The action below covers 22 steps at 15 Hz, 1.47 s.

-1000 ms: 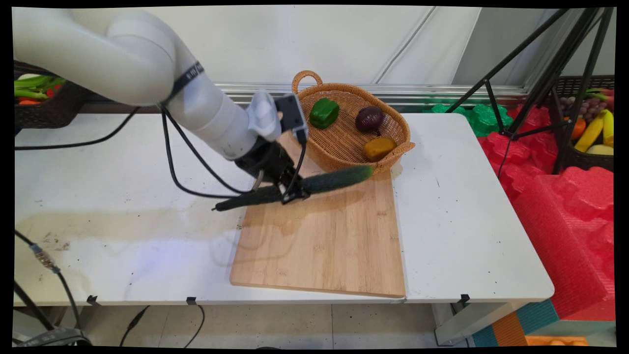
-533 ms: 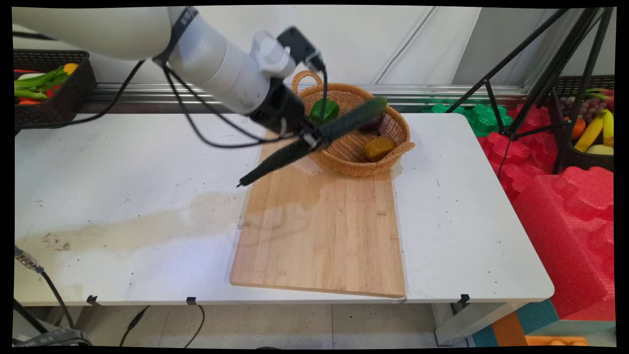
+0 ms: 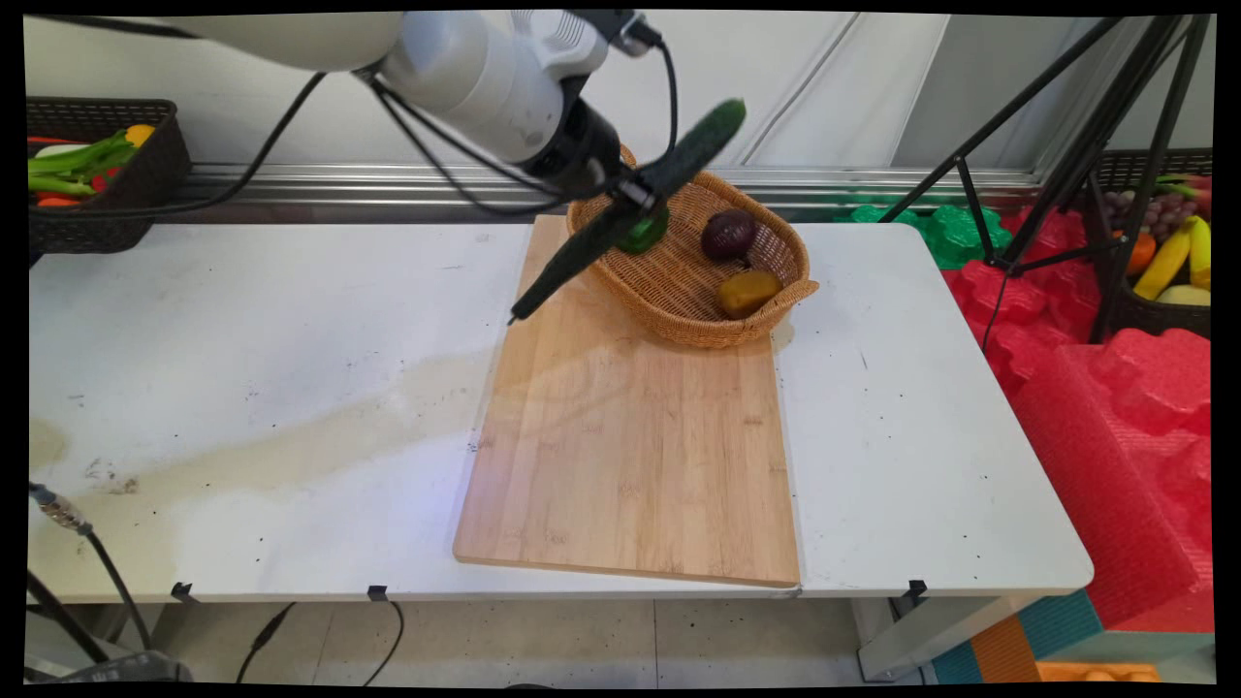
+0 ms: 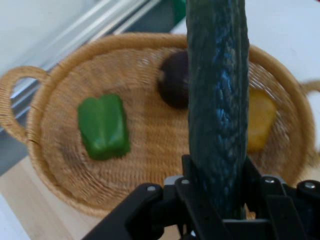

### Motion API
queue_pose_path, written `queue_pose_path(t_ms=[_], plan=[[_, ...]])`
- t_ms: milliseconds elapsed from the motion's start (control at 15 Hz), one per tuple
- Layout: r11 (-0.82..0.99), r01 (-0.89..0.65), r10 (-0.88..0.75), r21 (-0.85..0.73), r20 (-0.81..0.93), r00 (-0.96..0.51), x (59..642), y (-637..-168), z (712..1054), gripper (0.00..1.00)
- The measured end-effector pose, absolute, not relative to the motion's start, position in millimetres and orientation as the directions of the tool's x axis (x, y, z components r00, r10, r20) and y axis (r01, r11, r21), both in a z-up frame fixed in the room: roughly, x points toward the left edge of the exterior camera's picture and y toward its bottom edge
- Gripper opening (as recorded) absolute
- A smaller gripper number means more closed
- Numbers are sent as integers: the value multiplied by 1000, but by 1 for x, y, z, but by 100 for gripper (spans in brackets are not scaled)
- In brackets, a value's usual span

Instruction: Place the picked object in the vegetable basket

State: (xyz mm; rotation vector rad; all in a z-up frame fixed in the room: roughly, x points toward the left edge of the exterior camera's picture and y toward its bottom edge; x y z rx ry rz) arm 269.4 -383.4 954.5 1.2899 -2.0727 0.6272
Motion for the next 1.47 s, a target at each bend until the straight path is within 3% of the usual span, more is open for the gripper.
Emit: queue_pose_path(t_ms=[533,1067,1133,1467], plan=[[153,-988,-696,26,712,-89,252,-466,923,0],[6,-995,-741,98,669,61,234,-520,887,0],[-8,-995,-744,104,664,75,232,-524,883,100],[-40,-993,-752,113,650,104,228,-535,875,100]])
